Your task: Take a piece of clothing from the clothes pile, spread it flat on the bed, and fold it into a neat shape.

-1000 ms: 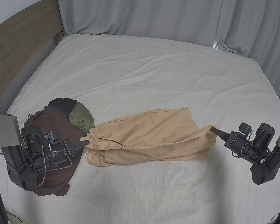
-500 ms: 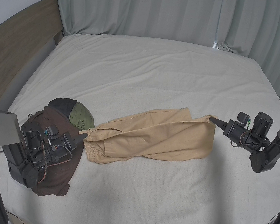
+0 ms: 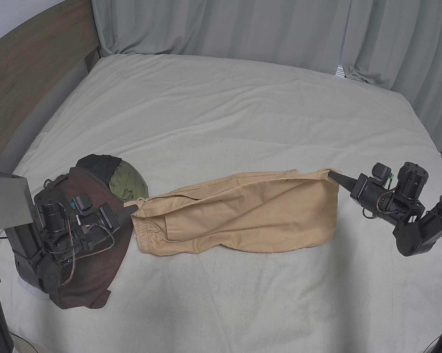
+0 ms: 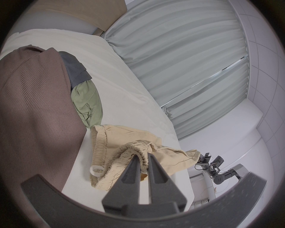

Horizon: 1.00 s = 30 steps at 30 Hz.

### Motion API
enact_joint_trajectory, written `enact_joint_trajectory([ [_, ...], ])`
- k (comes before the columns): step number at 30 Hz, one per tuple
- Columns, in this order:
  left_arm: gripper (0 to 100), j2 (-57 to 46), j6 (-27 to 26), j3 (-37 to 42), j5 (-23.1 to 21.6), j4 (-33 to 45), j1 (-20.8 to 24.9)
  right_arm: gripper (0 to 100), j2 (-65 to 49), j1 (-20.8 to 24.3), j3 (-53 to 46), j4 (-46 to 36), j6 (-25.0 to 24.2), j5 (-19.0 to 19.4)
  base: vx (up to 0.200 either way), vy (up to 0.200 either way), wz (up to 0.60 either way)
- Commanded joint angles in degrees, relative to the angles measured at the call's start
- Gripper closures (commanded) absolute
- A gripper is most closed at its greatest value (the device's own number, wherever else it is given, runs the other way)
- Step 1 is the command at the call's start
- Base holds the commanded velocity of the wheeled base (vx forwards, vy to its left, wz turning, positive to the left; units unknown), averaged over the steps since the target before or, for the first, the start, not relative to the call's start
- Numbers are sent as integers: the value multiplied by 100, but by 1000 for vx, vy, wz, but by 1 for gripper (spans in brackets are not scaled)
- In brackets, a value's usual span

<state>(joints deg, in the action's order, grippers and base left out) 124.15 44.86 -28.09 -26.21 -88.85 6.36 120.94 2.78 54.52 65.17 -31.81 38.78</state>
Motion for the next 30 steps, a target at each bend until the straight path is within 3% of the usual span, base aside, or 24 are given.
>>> enact_joint_trajectory([
  [1,100,13,102,-100,142,-1,5,100,-1,3,349,-250,-1,-2,0,0,0],
  [17,100,224,154,-267,248,-1,23,100,650,82,1184,-795,-10,-19,0,0,0],
  [23,100,417,154,-461,266,-1,40,100,1037,91,1632,-795,-10,-283,0,0,0],
  [30,100,663,146,-654,345,-1,49,100,1327,118,2089,-1068,-36,-336,0,0,0],
])
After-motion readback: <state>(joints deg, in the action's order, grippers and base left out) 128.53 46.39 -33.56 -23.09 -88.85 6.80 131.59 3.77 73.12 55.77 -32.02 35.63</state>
